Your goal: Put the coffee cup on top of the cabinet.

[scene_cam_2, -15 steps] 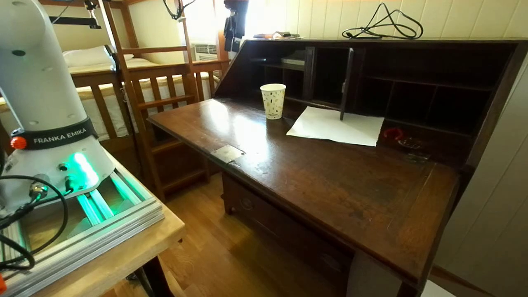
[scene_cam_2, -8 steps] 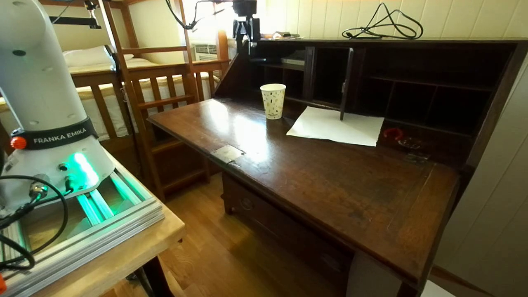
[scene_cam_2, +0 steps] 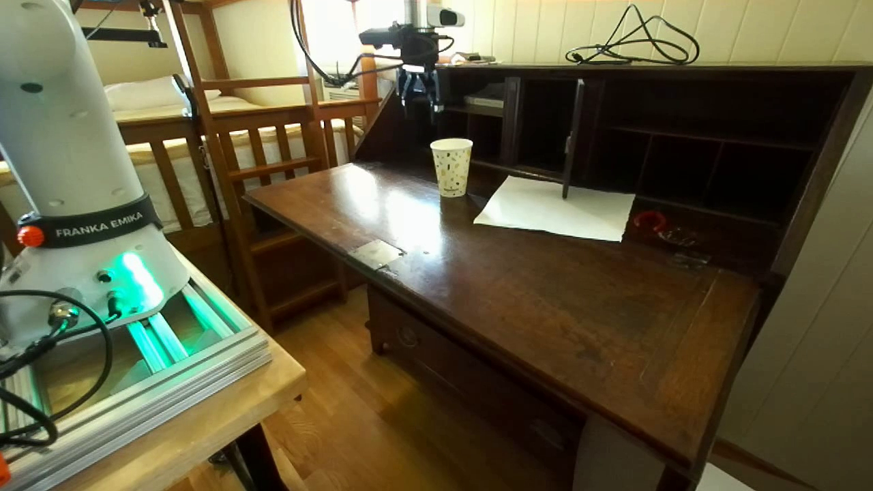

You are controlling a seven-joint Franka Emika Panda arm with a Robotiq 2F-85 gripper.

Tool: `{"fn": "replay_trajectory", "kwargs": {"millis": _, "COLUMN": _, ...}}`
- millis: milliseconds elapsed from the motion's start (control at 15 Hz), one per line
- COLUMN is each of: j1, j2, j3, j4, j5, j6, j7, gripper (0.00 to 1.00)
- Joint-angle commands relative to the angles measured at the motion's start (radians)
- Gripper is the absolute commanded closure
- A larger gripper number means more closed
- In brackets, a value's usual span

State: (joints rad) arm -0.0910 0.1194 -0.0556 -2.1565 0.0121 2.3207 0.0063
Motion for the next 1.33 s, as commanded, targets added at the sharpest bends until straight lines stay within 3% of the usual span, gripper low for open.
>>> {"fn": "replay_trajectory", "kwargs": {"millis": 0, "j1": -0.002, "j2": 0.056, "j3": -0.016, "j4": 0.008, "j5": -0.025, "j6": 0.037, "j7": -0.043, "gripper": 0.00}}
{"fn": "replay_trajectory", "kwargs": {"millis": 467, "j1": 0.004, "j2": 0.148, "j3": -0.022, "j4": 0.049, "j5": -0.025, "j6": 0.079, "j7": -0.039, "gripper": 0.00}}
{"fn": "replay_trajectory", "kwargs": {"millis": 533, "j1": 0.005, "j2": 0.156, "j3": -0.023, "j4": 0.053, "j5": -0.029, "j6": 0.080, "j7": -0.038, "gripper": 0.25}}
{"fn": "replay_trajectory", "kwargs": {"millis": 667, "j1": 0.007, "j2": 0.166, "j3": -0.024, "j4": 0.063, "j5": -0.031, "j6": 0.082, "j7": -0.035, "gripper": 0.34}}
{"fn": "replay_trajectory", "kwargs": {"millis": 1267, "j1": 0.020, "j2": 0.165, "j3": -0.030, "j4": 0.095, "j5": -0.121, "j6": 0.074, "j7": -0.023, "gripper": 0.98}}
